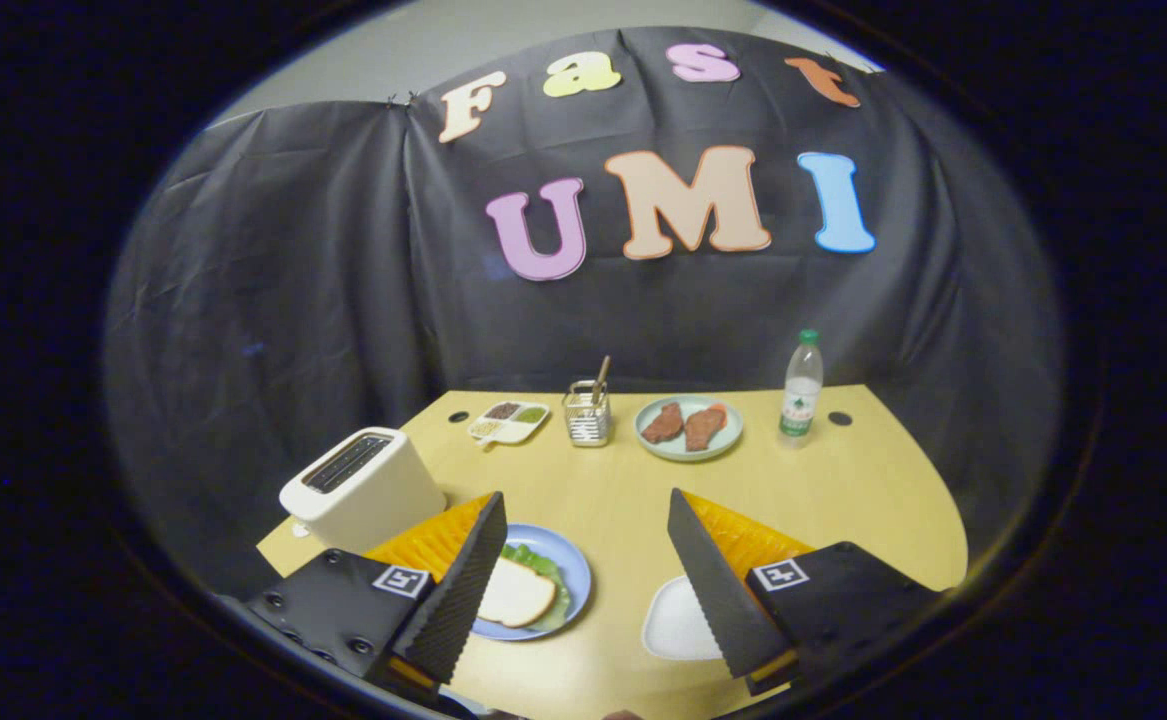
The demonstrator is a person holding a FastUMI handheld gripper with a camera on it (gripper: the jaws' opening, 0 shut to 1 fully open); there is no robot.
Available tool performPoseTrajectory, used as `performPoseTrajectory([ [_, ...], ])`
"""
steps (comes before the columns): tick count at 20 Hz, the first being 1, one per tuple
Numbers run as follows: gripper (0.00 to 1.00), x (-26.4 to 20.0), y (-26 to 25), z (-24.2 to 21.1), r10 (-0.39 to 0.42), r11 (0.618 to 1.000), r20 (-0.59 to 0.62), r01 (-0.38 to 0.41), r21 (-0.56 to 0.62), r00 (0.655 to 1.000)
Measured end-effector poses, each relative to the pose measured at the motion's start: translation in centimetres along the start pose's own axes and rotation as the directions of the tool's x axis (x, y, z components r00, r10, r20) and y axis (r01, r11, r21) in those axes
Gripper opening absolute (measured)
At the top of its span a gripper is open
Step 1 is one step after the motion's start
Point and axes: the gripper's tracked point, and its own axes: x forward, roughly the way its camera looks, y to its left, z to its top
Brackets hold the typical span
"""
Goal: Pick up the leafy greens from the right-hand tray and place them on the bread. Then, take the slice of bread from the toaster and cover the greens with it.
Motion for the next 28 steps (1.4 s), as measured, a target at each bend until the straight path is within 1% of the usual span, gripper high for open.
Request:
performPoseTrajectory([
  [3, 1.0, -2.0, -2.6, 2.4, -0.057, 0.998, 0.069, 0.059, -0.026, 0.996],
  [6, 1.0, -4.1, -4.6, 4.0, -0.112, 0.992, 0.135, 0.118, -0.035, 0.984],
  [10, 1.0, -7.3, -8.2, 6.6, -0.238, 0.968, 0.265, 0.252, -0.018, 0.934],
  [13, 1.0, -8.6, -9.8, 7.3, -0.285, 0.956, 0.298, 0.293, 0.018, 0.911],
  [16, 1.0, -10.1, -11.9, 8.3, -0.338, 0.937, 0.333, 0.347, 0.034, 0.88],
  [18, 1.0, -11.0, -12.5, 9.2, -0.351, 0.93, 0.36, 0.366, 0.028, 0.864],
  [21, 1.0, -11.8, -13.1, 10.8, -0.347, 0.923, 0.399, 0.384, -0.014, 0.848],
  [23, 1.0, -12.4, -13.6, 12.3, -0.362, 0.912, 0.433, 0.411, -0.021, 0.825],
  [25, 1.0, -12.8, -12.8, 13.4, -0.348, 0.918, 0.454, 0.395, -0.01, 0.82],
  [28, 1.0, -12.7, -12.9, 13.2, -0.346, 0.919, 0.453, 0.393, -0.011, 0.821],
])
